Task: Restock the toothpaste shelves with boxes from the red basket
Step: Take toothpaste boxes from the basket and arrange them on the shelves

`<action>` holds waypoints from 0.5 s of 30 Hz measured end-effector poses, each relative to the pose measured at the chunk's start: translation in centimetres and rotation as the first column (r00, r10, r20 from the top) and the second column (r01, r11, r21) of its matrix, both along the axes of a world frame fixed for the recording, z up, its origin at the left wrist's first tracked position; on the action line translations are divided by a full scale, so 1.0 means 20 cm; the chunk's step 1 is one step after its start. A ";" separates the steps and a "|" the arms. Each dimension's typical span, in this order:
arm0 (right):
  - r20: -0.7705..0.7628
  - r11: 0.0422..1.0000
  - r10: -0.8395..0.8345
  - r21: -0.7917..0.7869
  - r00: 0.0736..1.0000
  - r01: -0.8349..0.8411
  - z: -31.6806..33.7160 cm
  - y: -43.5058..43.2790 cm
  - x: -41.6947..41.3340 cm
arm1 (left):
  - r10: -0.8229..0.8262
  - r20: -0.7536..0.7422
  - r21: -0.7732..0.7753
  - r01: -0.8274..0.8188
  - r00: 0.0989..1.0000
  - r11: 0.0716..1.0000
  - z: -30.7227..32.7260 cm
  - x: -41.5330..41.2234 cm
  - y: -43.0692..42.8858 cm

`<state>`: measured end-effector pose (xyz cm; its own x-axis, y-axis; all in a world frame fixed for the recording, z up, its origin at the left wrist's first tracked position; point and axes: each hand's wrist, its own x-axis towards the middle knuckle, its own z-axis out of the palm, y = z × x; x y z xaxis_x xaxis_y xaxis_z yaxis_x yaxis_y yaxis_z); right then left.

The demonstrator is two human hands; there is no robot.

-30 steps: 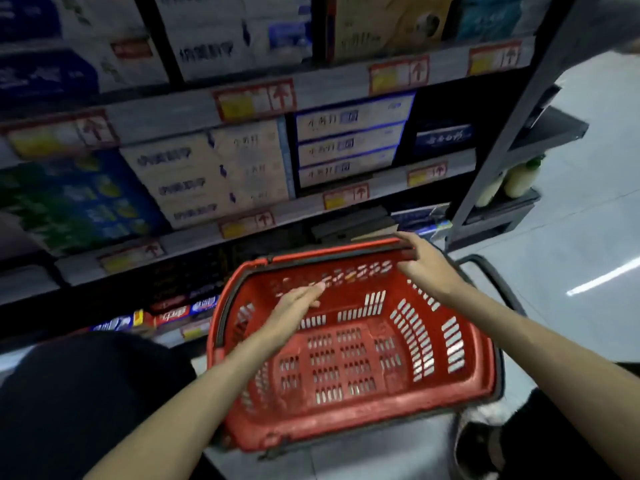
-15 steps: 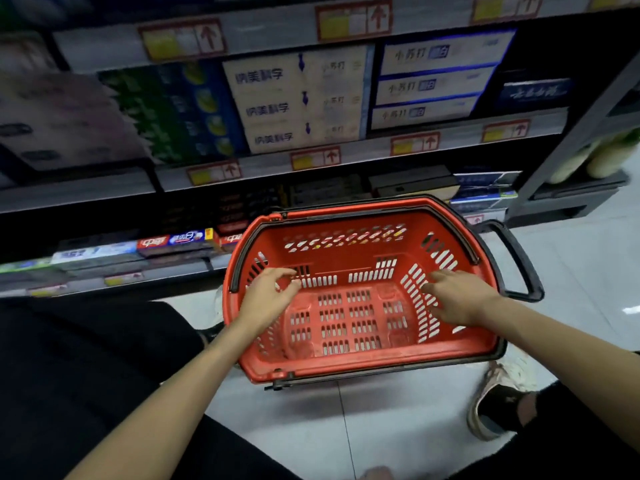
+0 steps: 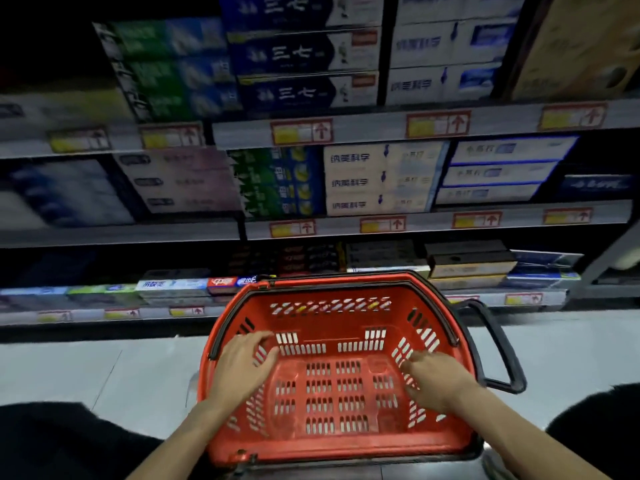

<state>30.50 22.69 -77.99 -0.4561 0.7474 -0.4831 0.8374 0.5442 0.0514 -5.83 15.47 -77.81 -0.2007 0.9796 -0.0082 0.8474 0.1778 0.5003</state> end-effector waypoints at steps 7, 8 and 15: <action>-0.395 0.962 -0.272 -0.097 0.877 0.254 0.22 0.15 -0.23 | 0.158 0.525 0.051 -0.216 0.836 0.975 0.11 -0.08 0.12; -0.461 0.963 -0.267 -0.092 0.846 0.254 0.29 0.18 -0.30 | 0.165 0.601 0.069 -0.257 0.782 0.964 0.18 -0.10 0.16; -0.818 0.957 -0.233 -0.096 0.525 0.275 0.84 0.37 -0.85 | 0.054 0.757 0.297 -0.416 0.651 0.859 0.72 -0.33 0.35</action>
<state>13.47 30.16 -61.25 -0.4235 0.9055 0.0273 0.6307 0.3164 -0.7086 -12.44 22.55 -63.49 -0.5333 0.8353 0.1340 0.1600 -0.0559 0.9855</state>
